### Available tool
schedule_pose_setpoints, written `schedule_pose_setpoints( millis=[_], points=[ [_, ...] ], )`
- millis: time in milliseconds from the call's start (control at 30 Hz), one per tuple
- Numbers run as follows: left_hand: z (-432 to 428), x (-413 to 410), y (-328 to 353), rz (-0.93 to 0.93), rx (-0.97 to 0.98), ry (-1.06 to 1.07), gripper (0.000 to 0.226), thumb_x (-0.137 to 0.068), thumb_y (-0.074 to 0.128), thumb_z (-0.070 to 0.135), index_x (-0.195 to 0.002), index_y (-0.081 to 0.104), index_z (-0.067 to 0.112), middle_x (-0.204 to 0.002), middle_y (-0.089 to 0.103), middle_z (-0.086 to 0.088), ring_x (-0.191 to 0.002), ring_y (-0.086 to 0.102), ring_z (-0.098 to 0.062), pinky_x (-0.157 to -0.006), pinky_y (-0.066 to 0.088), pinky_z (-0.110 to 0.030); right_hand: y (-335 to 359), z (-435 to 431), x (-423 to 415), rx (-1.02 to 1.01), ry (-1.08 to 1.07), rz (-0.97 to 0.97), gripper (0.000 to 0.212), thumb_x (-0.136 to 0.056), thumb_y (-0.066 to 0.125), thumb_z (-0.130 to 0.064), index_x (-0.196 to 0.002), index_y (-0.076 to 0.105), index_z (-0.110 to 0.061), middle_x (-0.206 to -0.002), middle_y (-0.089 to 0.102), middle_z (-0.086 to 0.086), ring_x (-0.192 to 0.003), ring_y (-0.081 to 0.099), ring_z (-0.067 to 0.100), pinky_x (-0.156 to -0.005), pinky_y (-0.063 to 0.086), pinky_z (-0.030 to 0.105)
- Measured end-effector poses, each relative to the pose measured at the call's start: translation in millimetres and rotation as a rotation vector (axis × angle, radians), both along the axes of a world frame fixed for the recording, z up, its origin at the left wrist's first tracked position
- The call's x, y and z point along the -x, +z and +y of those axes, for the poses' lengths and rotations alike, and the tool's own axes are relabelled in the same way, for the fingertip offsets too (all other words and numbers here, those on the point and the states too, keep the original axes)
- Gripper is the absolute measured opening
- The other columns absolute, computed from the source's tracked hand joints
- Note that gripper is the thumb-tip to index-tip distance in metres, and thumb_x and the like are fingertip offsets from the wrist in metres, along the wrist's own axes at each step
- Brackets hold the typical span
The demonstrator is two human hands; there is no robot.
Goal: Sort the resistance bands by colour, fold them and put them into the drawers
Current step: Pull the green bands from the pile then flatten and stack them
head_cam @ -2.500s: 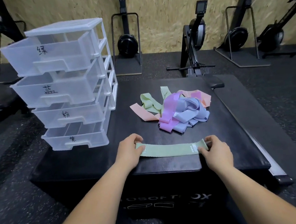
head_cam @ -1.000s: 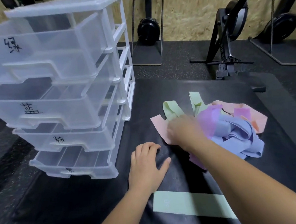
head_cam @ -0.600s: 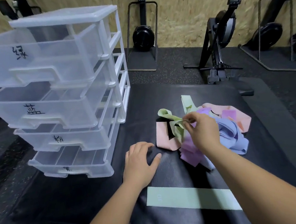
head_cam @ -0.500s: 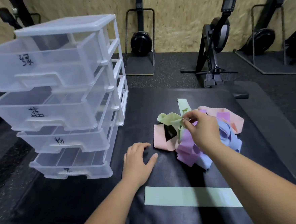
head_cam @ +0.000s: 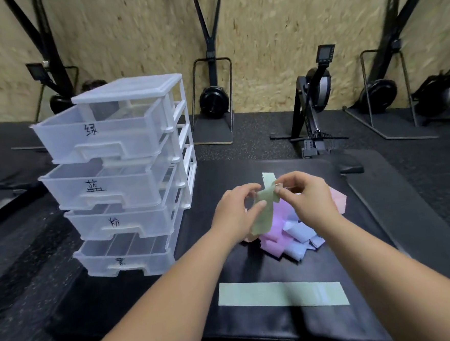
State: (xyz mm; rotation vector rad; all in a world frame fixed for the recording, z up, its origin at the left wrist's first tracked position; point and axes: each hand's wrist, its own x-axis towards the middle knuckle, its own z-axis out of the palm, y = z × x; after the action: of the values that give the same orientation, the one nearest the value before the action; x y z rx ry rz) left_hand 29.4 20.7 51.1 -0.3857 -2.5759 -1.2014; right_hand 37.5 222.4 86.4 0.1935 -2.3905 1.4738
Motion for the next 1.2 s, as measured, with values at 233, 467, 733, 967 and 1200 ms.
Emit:
schedule_pose_setpoints(
  millis=[233, 467, 733, 967, 1200],
  points=[
    [10, -21, 12, -0.110, -0.057, -0.050, 0.021, -0.088, 0.081, 0.035, -0.108, 0.074, 0.034, -0.100, 0.075, 0.019, -0.098, 0.067, 0.001, -0.096, 0.056, -0.030, 6, 5, -25, -0.064, 0.109, -0.080, 0.026, -0.087, 0.085, -0.016, -0.103, 0.074, -0.033, -0.084, 0.076, -0.015, -0.075, 0.072, 0.007, -0.077, 0.060, 0.031],
    [1, -34, 2, -0.238, -0.177, -0.072, 0.013, -0.099, 0.068, 0.025, -0.107, 0.075, 0.032, -0.104, 0.077, 0.012, -0.100, 0.071, -0.003, -0.095, 0.059, -0.033, 2, 9, -37, 0.014, 0.103, -0.098, 0.020, -0.091, 0.081, -0.017, -0.103, 0.075, -0.032, -0.096, 0.078, 0.000, -0.073, 0.068, 0.005, -0.074, 0.056, 0.023],
    [7, -32, 2, -0.271, -0.161, -0.133, 0.022, -0.096, 0.074, 0.026, -0.117, 0.076, 0.030, -0.098, 0.077, 0.008, -0.093, 0.072, -0.009, -0.088, 0.059, -0.034, -2, 6, -42, 0.232, 0.132, -0.145, 0.016, -0.092, 0.081, -0.014, -0.106, 0.076, -0.020, -0.096, 0.081, 0.005, -0.089, 0.074, 0.013, -0.080, 0.057, 0.022],
    [6, -30, 9, -0.296, -0.174, -0.136, 0.013, -0.097, 0.069, 0.039, -0.094, 0.077, 0.029, -0.092, 0.077, 0.003, -0.088, 0.071, -0.020, -0.080, 0.062, -0.041, -2, 13, -42, 0.197, 0.091, -0.079, 0.014, -0.093, 0.079, -0.012, -0.106, 0.076, -0.018, -0.097, 0.080, 0.004, -0.082, 0.069, 0.002, -0.076, 0.052, 0.013],
    [9, -34, 5, -0.307, -0.212, -0.175, 0.019, -0.095, 0.074, 0.016, -0.111, 0.075, 0.026, -0.101, 0.080, 0.003, -0.100, 0.074, -0.020, -0.097, 0.060, -0.043, -3, 11, -40, 0.250, 0.121, -0.093, 0.012, -0.096, 0.076, -0.013, -0.107, 0.076, -0.019, -0.095, 0.082, -0.004, -0.089, 0.074, 0.012, -0.084, 0.056, 0.025]
  ],
)
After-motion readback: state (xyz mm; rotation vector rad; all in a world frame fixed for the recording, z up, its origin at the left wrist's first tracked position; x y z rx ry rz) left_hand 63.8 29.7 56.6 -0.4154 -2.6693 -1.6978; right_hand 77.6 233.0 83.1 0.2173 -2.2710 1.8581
